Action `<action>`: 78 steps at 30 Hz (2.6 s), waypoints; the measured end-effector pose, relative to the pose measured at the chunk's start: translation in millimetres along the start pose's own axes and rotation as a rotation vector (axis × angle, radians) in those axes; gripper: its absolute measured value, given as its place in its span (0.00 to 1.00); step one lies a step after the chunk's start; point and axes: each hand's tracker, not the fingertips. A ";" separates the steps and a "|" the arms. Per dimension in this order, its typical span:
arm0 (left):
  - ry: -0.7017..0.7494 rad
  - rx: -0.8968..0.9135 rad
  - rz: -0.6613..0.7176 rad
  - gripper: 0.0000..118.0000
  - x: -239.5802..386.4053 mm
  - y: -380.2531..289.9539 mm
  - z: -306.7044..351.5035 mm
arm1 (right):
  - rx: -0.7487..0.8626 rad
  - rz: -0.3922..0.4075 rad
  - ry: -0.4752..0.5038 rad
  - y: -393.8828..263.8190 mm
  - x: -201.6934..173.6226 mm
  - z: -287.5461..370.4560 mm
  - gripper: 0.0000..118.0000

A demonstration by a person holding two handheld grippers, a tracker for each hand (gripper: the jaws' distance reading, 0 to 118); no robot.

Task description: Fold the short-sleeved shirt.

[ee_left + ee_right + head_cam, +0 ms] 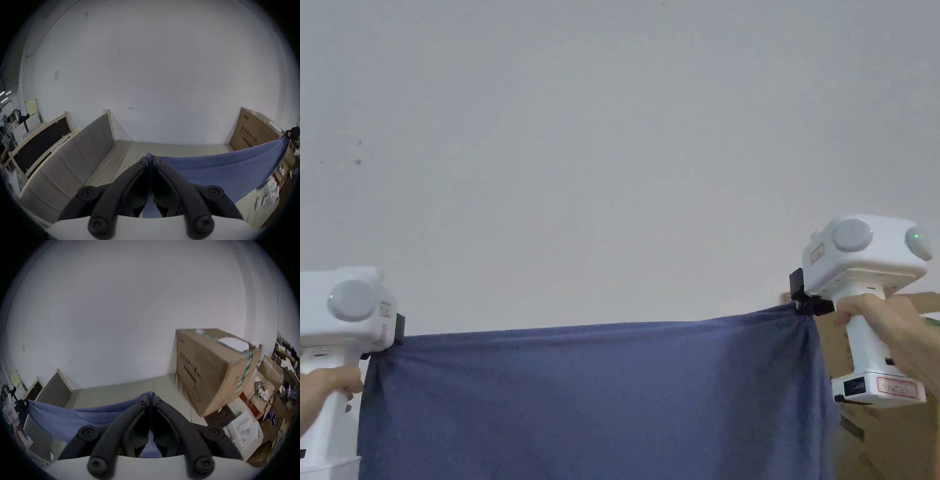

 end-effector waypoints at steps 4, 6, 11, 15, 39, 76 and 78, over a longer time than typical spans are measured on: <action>0.025 0.052 0.002 0.03 0.2 42.5 3.8 | 0.050 0.012 -0.037 43.3 -14.6 14.9 0.01; 0.041 0.098 -0.015 0.03 0.5 54.2 12.7 | 0.102 0.001 -0.010 52.1 -21.2 28.3 0.01; 0.056 0.095 -0.021 0.03 -3.1 54.5 3.3 | 0.108 0.028 -0.018 47.7 -30.0 29.3 0.01; 0.057 0.093 -0.011 0.03 -4.6 17.9 -21.7 | 0.068 0.042 -0.020 17.3 -30.5 1.5 0.01; 0.078 -0.634 0.007 0.03 -15.7 -389.7 -232.7 | -0.657 0.077 -0.098 -380.3 9.1 -268.0 0.01; 0.027 -0.669 -0.075 0.78 -114.1 -534.8 136.9 | -0.630 0.074 0.003 -568.5 68.6 131.9 0.70; 0.018 -0.657 -0.066 0.76 -115.6 -529.7 143.5 | -0.604 0.118 0.018 -560.6 59.1 138.7 0.68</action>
